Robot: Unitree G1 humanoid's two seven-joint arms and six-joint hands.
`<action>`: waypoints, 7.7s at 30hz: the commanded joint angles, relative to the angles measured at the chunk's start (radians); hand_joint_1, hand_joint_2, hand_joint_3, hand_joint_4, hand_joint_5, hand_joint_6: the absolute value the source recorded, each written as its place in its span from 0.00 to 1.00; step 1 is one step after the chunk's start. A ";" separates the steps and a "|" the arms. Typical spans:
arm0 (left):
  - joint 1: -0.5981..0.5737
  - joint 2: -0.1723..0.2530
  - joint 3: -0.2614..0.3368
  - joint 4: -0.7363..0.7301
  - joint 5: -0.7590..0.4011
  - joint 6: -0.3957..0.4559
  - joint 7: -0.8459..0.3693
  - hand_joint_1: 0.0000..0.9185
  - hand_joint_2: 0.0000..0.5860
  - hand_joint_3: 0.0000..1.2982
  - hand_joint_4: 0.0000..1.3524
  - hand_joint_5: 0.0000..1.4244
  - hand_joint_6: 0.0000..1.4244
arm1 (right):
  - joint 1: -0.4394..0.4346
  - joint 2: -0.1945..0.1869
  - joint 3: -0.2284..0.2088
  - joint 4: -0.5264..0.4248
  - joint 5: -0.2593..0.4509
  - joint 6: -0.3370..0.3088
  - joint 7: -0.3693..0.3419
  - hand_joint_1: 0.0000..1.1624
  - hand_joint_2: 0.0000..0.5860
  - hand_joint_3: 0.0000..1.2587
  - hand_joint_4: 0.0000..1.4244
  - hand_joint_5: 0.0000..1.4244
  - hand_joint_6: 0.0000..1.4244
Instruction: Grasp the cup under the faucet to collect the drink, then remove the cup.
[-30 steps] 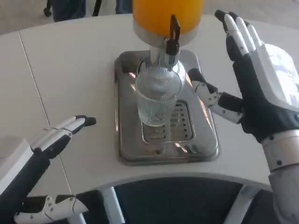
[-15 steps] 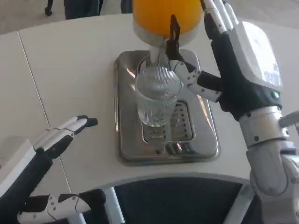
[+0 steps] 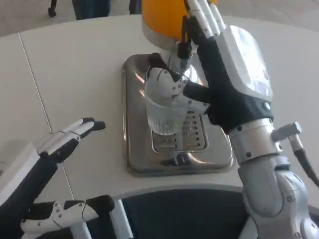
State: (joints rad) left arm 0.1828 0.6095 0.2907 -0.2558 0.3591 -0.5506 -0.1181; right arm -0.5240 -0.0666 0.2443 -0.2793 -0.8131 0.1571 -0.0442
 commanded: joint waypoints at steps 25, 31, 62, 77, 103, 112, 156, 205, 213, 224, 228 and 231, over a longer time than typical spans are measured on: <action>-0.016 0.013 -0.002 0.056 -0.024 -0.004 -0.025 0.07 0.19 0.15 0.04 0.10 0.20 | -0.049 -0.001 0.097 0.188 0.024 -0.022 -0.011 0.38 0.74 0.01 0.00 0.00 0.05; -0.012 0.010 0.001 0.055 -0.045 0.006 -0.034 0.06 0.19 0.15 0.04 0.10 0.20 | -0.076 -0.013 0.145 0.186 -0.033 -0.008 0.019 0.37 0.74 0.01 0.00 0.00 0.04; -0.079 -0.246 -0.159 -0.165 -0.051 0.464 -0.010 0.15 0.13 0.00 0.00 0.14 0.26 | -0.069 -0.045 0.178 0.143 -0.070 0.012 0.096 0.39 0.74 0.01 0.00 0.00 0.03; -0.190 -0.373 -0.247 -0.118 0.100 0.567 0.135 0.20 0.12 0.00 0.00 0.14 0.27 | -0.053 -0.057 0.175 0.100 -0.068 0.022 0.126 0.39 0.74 0.01 0.00 0.00 0.03; -0.349 -0.457 -0.349 0.021 0.167 0.644 0.232 0.22 0.11 0.00 0.00 0.15 0.27 | -0.029 -0.070 0.131 -0.017 -0.068 0.035 0.161 0.39 0.74 0.02 0.00 0.00 0.03; -0.358 -0.452 -0.352 0.042 0.162 0.641 0.228 0.22 0.11 0.00 0.00 0.16 0.26 | 0.027 -0.078 0.090 -0.219 -0.078 0.061 0.212 0.39 0.74 0.03 0.00 0.00 0.02; -0.477 -0.474 -0.394 0.192 0.150 0.616 0.271 0.25 0.11 0.00 0.00 0.17 0.28 | 0.818 0.010 -0.181 -0.768 -0.547 -0.127 0.765 0.54 0.71 0.03 0.00 0.00 0.00; -0.716 -0.608 -0.472 0.624 0.086 0.515 0.486 0.48 0.10 0.00 0.00 0.12 0.36 | 0.865 0.207 -0.122 -0.768 -0.575 -0.179 0.864 0.59 0.68 0.05 0.00 0.00 0.00; -0.740 -0.610 -0.502 0.647 0.145 0.535 0.556 0.47 0.10 0.00 0.00 0.12 0.41 | 0.863 0.194 -0.124 -0.768 -0.577 -0.155 0.859 0.60 0.67 0.07 0.00 0.00 0.00; -0.743 -0.630 -0.534 0.637 0.214 0.610 0.595 0.46 0.10 0.00 0.00 0.14 0.44 | 0.856 0.190 -0.158 -0.768 -0.562 -0.147 0.857 0.61 0.67 0.07 0.00 0.00 0.00; -0.754 -0.639 -0.539 0.642 0.216 0.631 0.596 0.46 0.10 0.00 0.00 0.16 0.46 | 0.856 0.194 -0.165 -0.768 -0.556 -0.146 0.860 0.62 0.66 0.07 0.00 0.00 0.00; -0.763 -0.647 -0.543 0.648 0.215 0.650 0.598 0.46 0.09 0.00 0.00 0.17 0.49 | 0.857 0.197 -0.169 -0.768 -0.550 -0.148 0.861 0.63 0.66 0.08 0.00 0.00 0.00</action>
State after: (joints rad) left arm -0.5696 -0.0179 -0.2381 0.3762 0.5643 0.0769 0.4806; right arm 0.3353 0.0578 0.0838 -1.0324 -1.3682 0.0016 0.8101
